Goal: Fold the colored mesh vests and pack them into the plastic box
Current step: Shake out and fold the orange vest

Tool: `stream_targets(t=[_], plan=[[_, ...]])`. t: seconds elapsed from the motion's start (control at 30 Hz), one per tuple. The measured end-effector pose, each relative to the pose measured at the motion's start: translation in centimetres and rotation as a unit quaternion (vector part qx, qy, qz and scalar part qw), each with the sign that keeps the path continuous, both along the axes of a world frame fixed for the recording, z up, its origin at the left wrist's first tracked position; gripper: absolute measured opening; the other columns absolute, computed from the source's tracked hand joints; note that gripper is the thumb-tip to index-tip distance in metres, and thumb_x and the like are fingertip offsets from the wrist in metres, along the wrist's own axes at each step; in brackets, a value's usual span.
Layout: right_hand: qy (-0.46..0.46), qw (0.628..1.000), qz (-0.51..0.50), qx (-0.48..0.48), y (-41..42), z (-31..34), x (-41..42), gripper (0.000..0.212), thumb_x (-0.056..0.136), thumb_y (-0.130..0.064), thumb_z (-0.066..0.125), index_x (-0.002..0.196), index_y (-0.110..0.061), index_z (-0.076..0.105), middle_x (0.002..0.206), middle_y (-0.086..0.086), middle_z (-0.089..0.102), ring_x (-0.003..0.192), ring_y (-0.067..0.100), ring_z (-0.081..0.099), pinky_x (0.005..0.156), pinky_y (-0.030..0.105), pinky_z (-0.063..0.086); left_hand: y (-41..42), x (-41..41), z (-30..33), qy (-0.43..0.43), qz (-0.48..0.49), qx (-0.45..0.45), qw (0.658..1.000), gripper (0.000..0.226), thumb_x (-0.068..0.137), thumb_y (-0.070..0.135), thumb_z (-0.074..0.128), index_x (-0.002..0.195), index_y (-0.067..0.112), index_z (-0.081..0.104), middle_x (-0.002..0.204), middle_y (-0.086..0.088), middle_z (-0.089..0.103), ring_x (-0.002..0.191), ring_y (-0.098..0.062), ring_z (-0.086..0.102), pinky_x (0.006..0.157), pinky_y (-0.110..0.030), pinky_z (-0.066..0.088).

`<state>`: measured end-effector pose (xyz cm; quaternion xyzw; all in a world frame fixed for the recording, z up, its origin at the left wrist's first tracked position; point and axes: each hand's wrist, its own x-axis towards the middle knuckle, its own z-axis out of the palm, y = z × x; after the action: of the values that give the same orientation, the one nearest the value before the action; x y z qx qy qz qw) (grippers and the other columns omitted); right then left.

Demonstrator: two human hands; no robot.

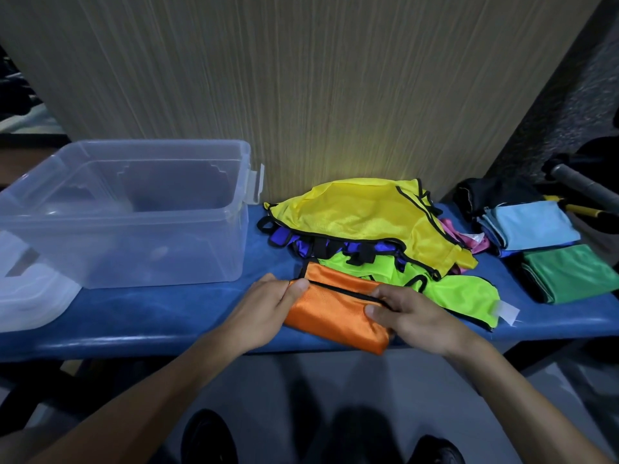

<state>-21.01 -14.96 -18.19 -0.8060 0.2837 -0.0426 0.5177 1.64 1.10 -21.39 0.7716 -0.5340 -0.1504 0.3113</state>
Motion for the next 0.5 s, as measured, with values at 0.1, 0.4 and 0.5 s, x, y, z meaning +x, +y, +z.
stream_targets(t=[0.1, 0.4, 0.5], plan=[[0.045, 0.995, -0.012, -0.087, -0.3, 0.3, 0.4, 0.011, 0.102, -0.035, 0.058, 0.099, -0.026, 0.065, 0.091, 0.000, 0.072, 0.087, 0.019, 0.068, 0.084, 0.039, 0.051, -0.8, -0.5, 0.2, -0.023, 0.013, 0.012, 1.000, 0.061, 0.096, 0.068, 0.022, 0.066, 0.015, 0.033, 0.065, 0.001, 0.043, 0.077, -0.018, 0.047, 0.076, -0.041, 0.042], [0.147, 0.929, -0.008, -0.341, 0.1, 0.2, 1.7, 0.029, 0.107, -0.040, 0.036, 0.116, -0.020, 0.054, 0.102, -0.006, 0.051, 0.102, 0.024, 0.056, 0.087, 0.041, 0.047, -3.1, -0.7, 0.7, -0.062, 0.054, 0.063, 0.995, 0.058, 0.104, 0.060, 0.027, 0.066, 0.016, 0.032, 0.059, 0.004, 0.040, 0.058, -0.017, 0.042, 0.058, -0.037, 0.030], [0.131, 0.906, 0.011, -0.403, 0.0, -0.1, 1.7, 0.032, 0.107, -0.039, 0.036, 0.116, -0.018, 0.057, 0.109, -0.005, 0.042, 0.107, 0.021, 0.042, 0.097, 0.041, 0.041, -3.3, -0.6, 0.5, -0.073, 0.052, 0.038, 0.995, 0.057, 0.103, 0.060, 0.027, 0.066, 0.017, 0.032, 0.059, 0.005, 0.040, 0.062, -0.017, 0.044, 0.060, -0.038, 0.033]])
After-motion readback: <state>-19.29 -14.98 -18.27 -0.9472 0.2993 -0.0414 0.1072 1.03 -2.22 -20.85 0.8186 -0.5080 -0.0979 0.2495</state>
